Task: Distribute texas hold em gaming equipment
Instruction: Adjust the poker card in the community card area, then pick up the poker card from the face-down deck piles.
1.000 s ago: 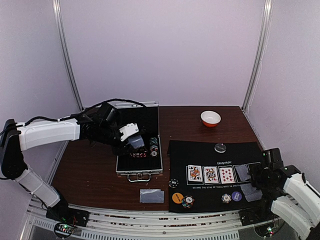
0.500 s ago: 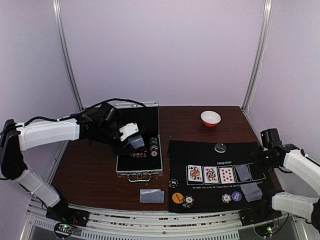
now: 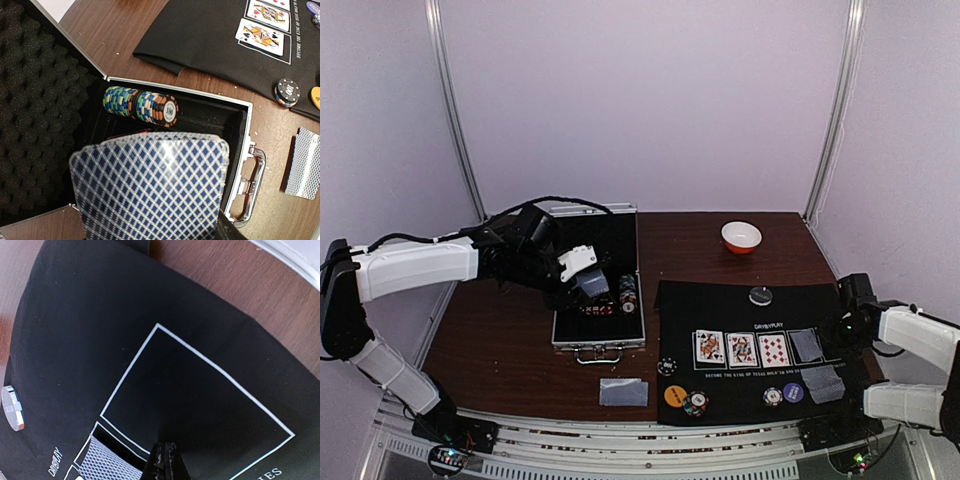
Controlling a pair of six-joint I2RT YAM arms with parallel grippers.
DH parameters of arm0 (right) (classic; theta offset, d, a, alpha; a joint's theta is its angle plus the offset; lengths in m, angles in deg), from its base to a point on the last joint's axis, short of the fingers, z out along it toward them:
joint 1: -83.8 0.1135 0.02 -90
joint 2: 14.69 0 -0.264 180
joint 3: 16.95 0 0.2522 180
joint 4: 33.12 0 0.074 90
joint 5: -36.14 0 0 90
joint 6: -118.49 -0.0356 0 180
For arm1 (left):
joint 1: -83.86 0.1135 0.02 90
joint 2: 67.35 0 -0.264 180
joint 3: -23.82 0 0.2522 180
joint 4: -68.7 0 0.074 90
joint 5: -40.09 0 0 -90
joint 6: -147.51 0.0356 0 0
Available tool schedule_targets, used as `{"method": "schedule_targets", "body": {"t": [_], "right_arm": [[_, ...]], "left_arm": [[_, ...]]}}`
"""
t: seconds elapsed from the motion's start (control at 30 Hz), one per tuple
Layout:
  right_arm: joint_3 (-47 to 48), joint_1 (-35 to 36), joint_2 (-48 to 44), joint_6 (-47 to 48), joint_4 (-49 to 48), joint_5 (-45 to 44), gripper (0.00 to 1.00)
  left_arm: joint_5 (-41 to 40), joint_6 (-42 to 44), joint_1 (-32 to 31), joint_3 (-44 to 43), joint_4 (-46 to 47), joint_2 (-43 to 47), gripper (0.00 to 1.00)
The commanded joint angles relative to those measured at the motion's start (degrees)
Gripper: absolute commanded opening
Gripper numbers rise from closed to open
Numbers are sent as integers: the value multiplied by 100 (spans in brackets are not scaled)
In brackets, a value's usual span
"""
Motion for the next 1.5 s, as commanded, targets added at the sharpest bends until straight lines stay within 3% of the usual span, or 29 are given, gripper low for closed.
{"method": "schedule_targets", "body": {"t": [0.0, 0.6, 0.87, 1.03, 1.17, 1.27, 1.33, 1.47], "right_arm": [[-75, -42, 70, 16, -31, 219, 0], [-372, -35, -693, -441, 397, 383, 0], [348, -32, -608, 88, 576, 30, 2], [1674, 233, -524, 1584, 190, -169, 28], [2801, 1482, -40, 2928, -474, 452, 59], [3447, 2523, 698, 3426, -914, 1552, 78], [3767, 3009, 1299, 3428, -1411, 2532, 87], [4561, 3846, 2678, 3361, -1969, 3341, 89]], "left_arm": [[92, -11, 42, 17, 189, 171, 50], [116, 3, 44, 17, 171, 179, 50], [172, 26, 47, 26, 171, 180, 50], [234, 65, 44, 21, 171, 215, 50], [282, 76, 49, -5, 171, 199, 50], [360, 99, 45, -25, 169, 173, 50], [430, 107, 44, -27, 178, 187, 50], [521, 127, 42, 3, 242, 256, 50]]}}
